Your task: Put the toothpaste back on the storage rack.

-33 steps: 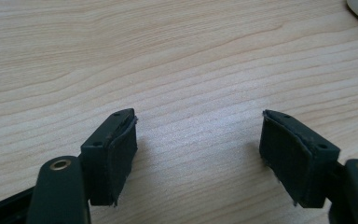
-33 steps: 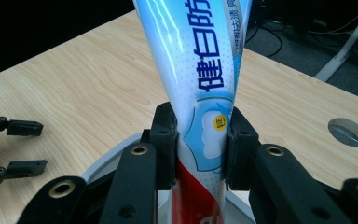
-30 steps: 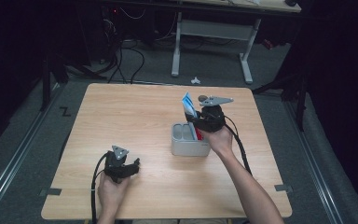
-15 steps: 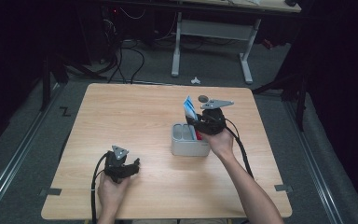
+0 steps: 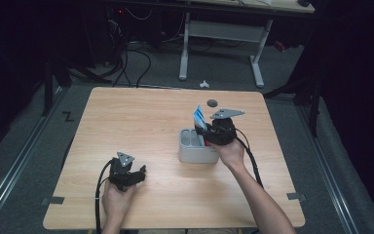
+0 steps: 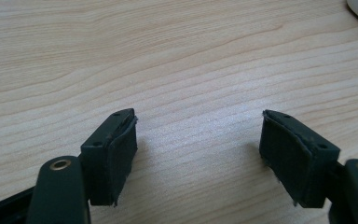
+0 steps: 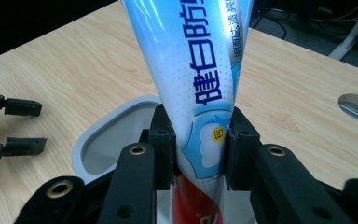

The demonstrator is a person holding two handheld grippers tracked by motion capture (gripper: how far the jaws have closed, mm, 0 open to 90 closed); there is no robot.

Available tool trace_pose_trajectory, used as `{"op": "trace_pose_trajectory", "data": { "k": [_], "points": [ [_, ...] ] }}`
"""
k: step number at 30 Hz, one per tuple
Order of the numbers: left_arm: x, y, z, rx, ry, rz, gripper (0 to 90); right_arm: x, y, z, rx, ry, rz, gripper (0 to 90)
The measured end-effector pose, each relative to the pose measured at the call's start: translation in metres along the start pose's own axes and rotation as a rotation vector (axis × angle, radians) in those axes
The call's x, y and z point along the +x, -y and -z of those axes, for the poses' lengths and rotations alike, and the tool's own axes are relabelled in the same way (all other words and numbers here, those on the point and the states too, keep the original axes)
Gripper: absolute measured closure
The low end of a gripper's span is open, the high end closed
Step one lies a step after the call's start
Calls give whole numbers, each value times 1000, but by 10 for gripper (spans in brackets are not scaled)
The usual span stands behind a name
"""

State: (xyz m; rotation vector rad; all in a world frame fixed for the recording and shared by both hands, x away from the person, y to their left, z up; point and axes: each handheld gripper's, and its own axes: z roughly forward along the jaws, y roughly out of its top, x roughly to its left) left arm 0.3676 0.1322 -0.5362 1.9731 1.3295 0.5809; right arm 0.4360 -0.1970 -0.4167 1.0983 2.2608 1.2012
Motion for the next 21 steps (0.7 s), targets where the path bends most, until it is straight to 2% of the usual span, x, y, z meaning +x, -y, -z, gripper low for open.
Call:
{"op": "trace_pose_trajectory", "data": {
  "k": [21],
  "points": [
    [0, 0, 0, 0, 0, 0, 279, 2, 13, -8, 22, -7, -8, 684]
  ]
}}
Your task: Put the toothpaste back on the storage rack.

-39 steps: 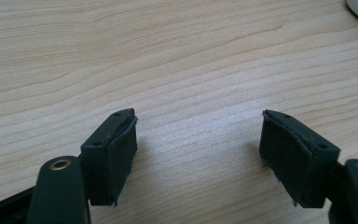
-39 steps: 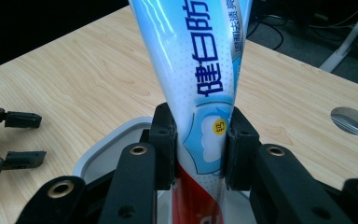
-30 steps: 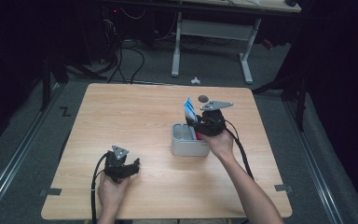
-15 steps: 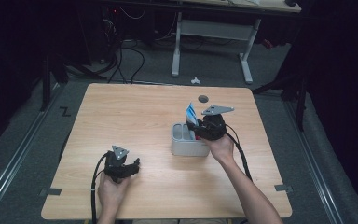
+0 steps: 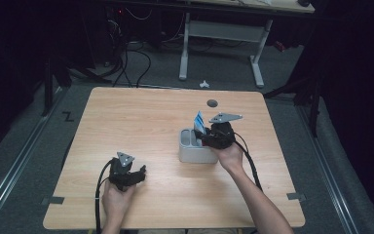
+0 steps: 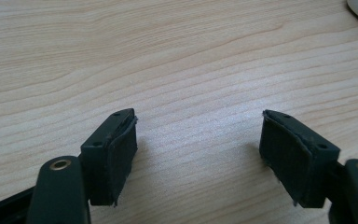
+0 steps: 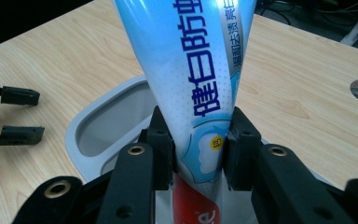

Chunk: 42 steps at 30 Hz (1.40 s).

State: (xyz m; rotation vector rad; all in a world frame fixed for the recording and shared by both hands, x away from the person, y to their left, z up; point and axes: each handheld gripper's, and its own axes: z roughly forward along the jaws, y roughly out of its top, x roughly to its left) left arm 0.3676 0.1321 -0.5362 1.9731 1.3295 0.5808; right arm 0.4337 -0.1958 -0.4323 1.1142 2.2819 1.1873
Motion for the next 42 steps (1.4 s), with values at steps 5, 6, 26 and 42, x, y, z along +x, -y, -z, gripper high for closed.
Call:
{"op": "trace_pose_trajectory", "data": {
  "k": [5, 6, 26, 42],
  "points": [
    [0, 0, 0, 0, 0, 0, 279, 1, 0, -1, -4, -3, 6, 682],
    [0, 0, 0, 0, 0, 0, 279, 1, 0, -1, -4, -3, 5, 681],
    [0, 0, 0, 0, 0, 0, 279, 5, -2, -2, -16, 7, 8, 634],
    [0, 0, 0, 0, 0, 0, 279, 8, -5, 11, -39, 4, 28, 543]
  ]
}}
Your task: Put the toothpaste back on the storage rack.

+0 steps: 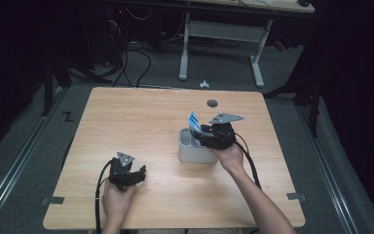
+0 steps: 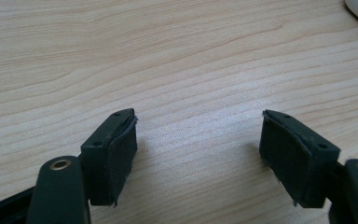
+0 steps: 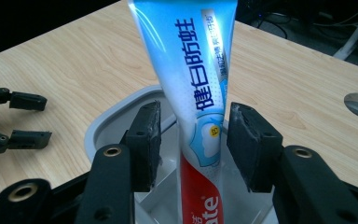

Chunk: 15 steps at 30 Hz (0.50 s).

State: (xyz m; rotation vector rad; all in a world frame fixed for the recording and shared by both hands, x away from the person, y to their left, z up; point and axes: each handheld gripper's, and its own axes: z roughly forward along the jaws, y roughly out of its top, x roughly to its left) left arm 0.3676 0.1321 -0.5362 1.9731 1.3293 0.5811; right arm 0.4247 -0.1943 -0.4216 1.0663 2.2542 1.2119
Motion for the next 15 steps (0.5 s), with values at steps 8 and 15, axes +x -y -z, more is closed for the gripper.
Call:
{"op": "trace_pose_trajectory", "data": {
  "k": [8, 15],
  "points": [
    [0, 0, 0, 0, 0, 0, 279, 0, -2, 12, -30, -1, 10, 538],
    [0, 0, 0, 0, 0, 0, 279, -3, -3, 21, -51, 2, -3, 538]
  ]
}}
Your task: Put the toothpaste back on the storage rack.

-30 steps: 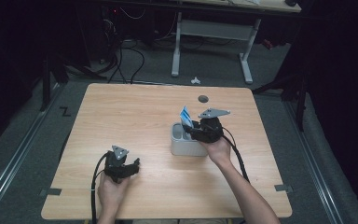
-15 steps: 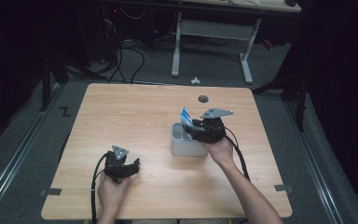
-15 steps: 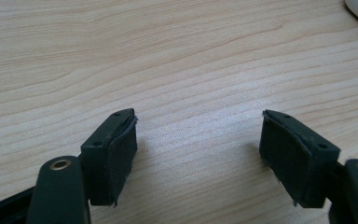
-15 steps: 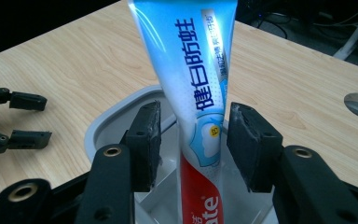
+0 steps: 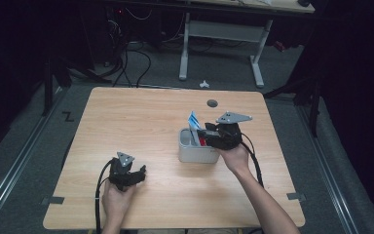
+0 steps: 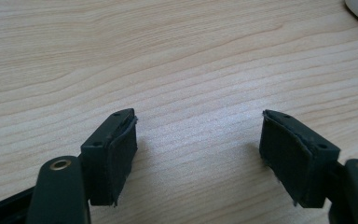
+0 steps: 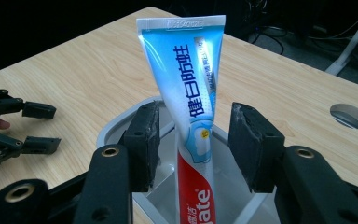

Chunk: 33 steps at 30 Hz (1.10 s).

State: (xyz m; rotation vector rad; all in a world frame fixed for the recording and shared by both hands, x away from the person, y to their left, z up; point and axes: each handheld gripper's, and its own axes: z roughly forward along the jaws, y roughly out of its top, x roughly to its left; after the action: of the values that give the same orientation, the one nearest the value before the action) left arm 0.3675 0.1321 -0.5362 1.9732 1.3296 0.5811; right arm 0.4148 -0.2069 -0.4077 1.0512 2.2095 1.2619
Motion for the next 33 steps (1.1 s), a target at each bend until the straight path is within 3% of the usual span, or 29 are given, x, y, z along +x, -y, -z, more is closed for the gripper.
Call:
{"op": "trace_pose_trajectory", "data": {
  "k": [19, 33],
  "points": [
    [0, 0, 0, 0, 0, 0, 279, -11, 1, 19, -38, 10, -32, 539],
    [0, 0, 0, 0, -1, 1, 279, -22, 4, 39, -32, 32, -64, 528]
  ]
}}
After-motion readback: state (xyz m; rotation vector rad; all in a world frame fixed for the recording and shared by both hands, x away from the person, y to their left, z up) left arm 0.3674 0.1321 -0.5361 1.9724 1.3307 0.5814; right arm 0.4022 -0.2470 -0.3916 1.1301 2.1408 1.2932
